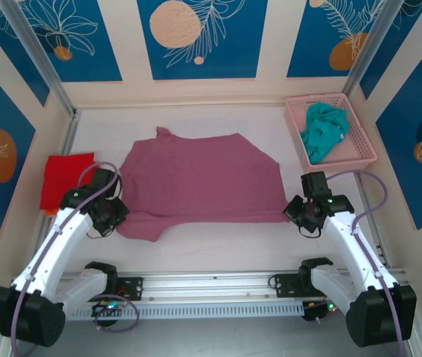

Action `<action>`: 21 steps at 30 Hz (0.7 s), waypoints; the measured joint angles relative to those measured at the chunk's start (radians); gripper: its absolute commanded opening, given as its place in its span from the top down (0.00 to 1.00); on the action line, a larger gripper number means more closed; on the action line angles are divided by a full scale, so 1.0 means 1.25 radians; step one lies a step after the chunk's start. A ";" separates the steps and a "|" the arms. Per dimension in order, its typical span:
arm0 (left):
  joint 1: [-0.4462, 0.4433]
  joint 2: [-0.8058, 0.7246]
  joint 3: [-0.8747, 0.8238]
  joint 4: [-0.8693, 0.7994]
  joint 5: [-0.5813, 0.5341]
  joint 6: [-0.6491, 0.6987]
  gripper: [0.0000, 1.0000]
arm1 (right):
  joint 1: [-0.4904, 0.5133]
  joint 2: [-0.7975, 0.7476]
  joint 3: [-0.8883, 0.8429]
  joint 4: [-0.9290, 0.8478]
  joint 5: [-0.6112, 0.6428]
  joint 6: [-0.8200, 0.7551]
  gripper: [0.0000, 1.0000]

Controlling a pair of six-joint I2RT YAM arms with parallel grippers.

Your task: Fold and stack the t-shirts

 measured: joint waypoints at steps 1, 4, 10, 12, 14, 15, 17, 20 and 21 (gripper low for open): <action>0.000 0.026 0.013 0.004 -0.005 0.007 1.00 | -0.003 0.018 0.006 0.013 -0.007 -0.005 1.00; 0.000 0.155 0.090 0.047 -0.031 0.036 1.00 | -0.022 0.121 0.060 0.067 -0.030 -0.026 1.00; 0.006 0.432 0.399 0.125 -0.080 0.114 1.00 | -0.046 0.431 0.367 0.162 -0.057 -0.092 1.00; 0.012 0.533 0.554 0.139 -0.082 0.141 1.00 | -0.049 0.538 0.517 0.182 -0.063 -0.114 1.00; 0.016 0.618 0.707 0.139 -0.082 0.163 1.00 | -0.051 0.633 0.677 0.181 -0.071 -0.131 1.00; 0.017 0.667 0.804 0.127 -0.083 0.175 1.00 | -0.052 0.675 0.759 0.179 -0.075 -0.137 1.00; 0.020 0.757 1.007 0.096 -0.082 0.194 1.00 | -0.053 0.753 0.930 0.166 -0.085 -0.146 1.00; 0.026 0.891 1.357 0.043 -0.082 0.216 1.00 | -0.054 0.836 1.173 0.135 -0.109 -0.145 1.00; 0.029 0.915 1.443 0.040 -0.081 0.220 1.00 | -0.054 0.858 1.261 0.121 -0.120 -0.145 1.00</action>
